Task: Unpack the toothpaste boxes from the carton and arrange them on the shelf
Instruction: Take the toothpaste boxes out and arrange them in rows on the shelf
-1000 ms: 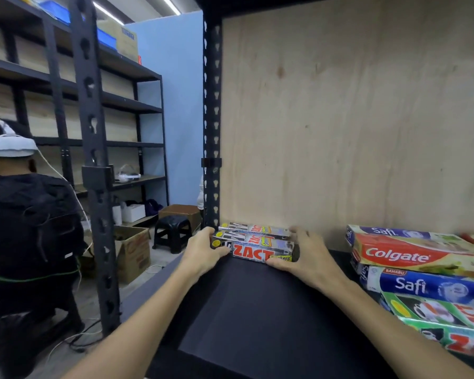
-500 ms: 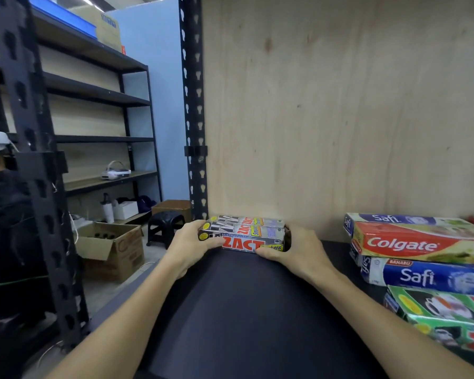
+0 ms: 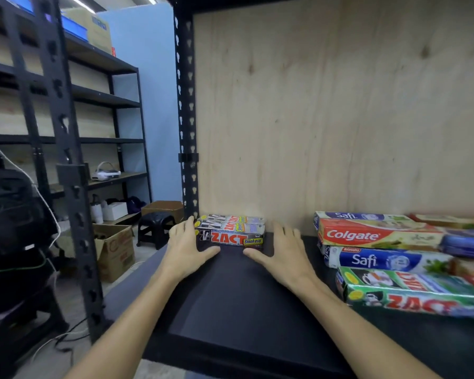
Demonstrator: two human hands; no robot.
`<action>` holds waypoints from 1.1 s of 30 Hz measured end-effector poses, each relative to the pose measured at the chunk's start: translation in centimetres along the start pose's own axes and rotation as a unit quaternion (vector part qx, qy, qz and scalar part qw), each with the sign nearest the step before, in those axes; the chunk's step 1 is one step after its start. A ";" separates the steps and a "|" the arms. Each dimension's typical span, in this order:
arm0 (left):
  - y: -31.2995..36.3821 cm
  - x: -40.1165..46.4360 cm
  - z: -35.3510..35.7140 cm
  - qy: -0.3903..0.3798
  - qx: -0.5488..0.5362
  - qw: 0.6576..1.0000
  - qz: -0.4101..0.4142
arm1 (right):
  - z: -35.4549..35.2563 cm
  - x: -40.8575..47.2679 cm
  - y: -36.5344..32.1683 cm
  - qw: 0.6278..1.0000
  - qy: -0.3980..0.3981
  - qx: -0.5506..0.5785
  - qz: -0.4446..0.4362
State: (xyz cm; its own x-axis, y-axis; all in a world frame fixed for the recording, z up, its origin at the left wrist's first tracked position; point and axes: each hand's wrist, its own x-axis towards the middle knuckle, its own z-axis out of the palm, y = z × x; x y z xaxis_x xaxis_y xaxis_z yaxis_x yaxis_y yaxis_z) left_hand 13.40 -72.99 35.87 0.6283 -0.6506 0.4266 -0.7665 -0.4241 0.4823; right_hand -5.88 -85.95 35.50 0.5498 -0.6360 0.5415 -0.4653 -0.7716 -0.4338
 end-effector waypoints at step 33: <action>22.2 -15.7 5.7 -0.045 -0.125 0.965 0.224 | -23.3 -20.4 17.3 0.967 0.185 -0.166 0.059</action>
State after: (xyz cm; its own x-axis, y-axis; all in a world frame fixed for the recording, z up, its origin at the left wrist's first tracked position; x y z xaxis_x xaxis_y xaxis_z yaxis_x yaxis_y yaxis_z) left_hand -14.25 -75.74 35.51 0.2177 -0.7909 0.5718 -0.8958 0.0707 0.4388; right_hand -41.35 -86.02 33.67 0.2219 -0.6230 0.7501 -0.7405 -0.6081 -0.2860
